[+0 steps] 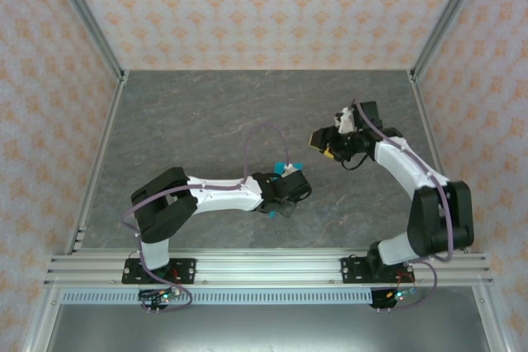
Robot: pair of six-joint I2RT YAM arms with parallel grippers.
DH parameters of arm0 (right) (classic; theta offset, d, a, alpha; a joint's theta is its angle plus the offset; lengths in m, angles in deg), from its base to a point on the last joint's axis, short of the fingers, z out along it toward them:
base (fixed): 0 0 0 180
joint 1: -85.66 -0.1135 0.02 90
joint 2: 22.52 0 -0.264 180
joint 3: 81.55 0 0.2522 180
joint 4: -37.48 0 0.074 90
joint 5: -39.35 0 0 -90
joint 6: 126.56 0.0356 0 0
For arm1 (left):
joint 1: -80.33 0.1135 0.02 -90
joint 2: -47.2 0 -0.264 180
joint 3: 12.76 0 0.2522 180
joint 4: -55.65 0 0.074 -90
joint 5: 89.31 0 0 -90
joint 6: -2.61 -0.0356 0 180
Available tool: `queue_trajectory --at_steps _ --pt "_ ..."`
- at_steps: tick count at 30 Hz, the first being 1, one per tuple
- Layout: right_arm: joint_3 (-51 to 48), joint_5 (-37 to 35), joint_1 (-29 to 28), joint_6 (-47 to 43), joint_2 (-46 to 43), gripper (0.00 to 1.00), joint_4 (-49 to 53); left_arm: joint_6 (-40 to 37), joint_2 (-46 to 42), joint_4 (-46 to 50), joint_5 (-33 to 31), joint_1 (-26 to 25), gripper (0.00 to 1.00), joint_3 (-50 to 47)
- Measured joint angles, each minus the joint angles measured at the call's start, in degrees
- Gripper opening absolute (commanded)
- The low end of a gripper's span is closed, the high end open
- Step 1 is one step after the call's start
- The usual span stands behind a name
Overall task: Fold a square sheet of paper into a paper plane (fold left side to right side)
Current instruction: Fold the wing for the fifth time at the center of the table.
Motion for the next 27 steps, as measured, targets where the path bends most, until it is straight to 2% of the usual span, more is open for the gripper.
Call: queue_trajectory --at_steps 4,9,13,17,27 --pt "-1.9 -6.7 0.0 -0.8 -6.3 0.69 1.2 2.2 -2.0 -4.8 6.1 3.4 0.05 -2.8" --pt "-9.0 -9.2 0.0 -0.9 -10.1 0.67 0.5 6.4 -3.5 -13.1 14.8 7.9 0.05 -6.7" --pt "-15.4 -8.3 -1.0 1.2 -10.0 0.65 -3.1 9.9 -3.5 -19.2 20.0 9.6 0.05 -9.6" --pt "-19.3 -8.2 -4.7 4.1 -8.6 0.64 -7.9 13.3 -3.5 -25.3 23.9 10.6 0.05 -12.0" --pt "-20.2 -8.3 -12.3 9.6 -1.9 0.56 -18.5 21.0 -3.5 -38.4 30.3 13.6 0.02 -18.3"
